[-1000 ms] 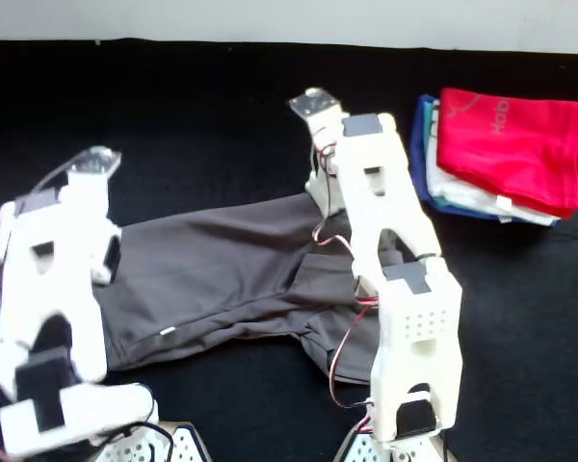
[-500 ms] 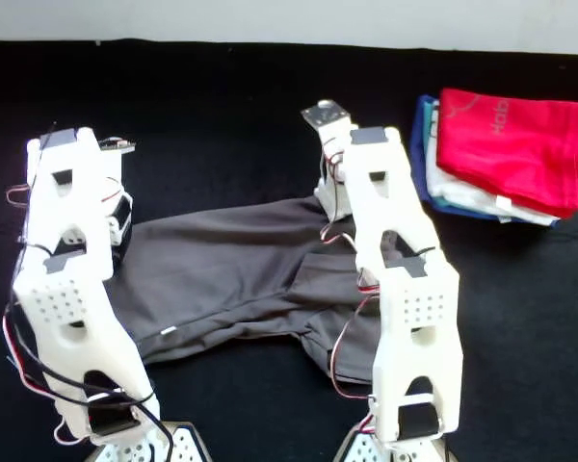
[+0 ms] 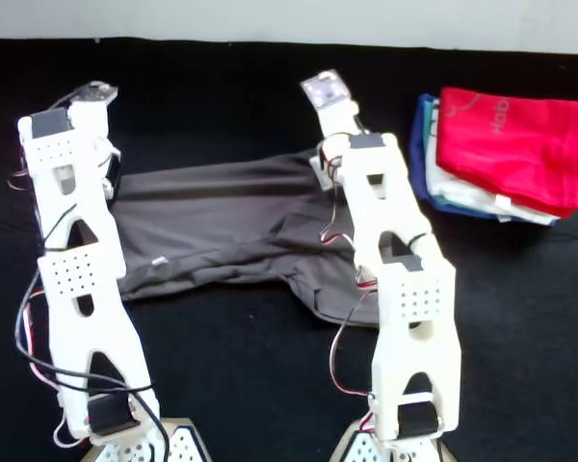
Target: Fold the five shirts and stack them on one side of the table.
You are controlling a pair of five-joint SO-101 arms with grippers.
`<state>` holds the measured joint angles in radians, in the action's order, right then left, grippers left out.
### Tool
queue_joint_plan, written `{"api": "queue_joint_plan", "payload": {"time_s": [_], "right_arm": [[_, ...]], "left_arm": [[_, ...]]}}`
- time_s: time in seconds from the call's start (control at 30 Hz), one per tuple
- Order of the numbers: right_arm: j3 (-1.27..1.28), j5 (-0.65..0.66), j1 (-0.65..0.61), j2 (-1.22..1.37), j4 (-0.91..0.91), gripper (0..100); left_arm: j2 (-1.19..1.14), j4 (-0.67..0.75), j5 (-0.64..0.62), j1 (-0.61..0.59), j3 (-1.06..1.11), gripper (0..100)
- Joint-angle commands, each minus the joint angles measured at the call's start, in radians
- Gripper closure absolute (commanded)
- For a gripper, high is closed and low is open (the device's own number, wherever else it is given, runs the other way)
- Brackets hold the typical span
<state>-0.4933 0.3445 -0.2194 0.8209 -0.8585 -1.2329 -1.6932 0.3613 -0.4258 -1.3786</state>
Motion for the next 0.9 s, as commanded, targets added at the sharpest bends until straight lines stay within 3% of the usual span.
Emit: {"api": "queue_joint_plan", "payload": {"time_s": [0.0,0.27,0.43,0.57,0.67,0.87], "right_arm": [[-0.087,-0.009,0.018,-0.008,-0.015,98.7],[-0.461,-0.011,0.013,-0.007,-0.328,98.7],[-0.661,-0.006,0.013,-0.001,-0.535,98.7],[-0.682,-0.006,-0.005,0.001,-0.634,98.7],[-0.674,-0.006,-0.031,0.001,-0.690,98.7],[-0.671,-0.006,-0.096,0.012,-0.754,98.7]], "left_arm": [[-0.002,-0.057,-0.008,0.008,-0.116,99],[0.157,-0.077,-0.061,0.005,-0.013,99],[0.473,-0.075,-0.057,0.021,0.387,99],[0.685,-0.066,-0.054,0.054,0.711,99],[0.792,0.008,-0.054,0.064,0.921,99],[0.926,0.315,-0.060,0.067,1.336,99]]}}
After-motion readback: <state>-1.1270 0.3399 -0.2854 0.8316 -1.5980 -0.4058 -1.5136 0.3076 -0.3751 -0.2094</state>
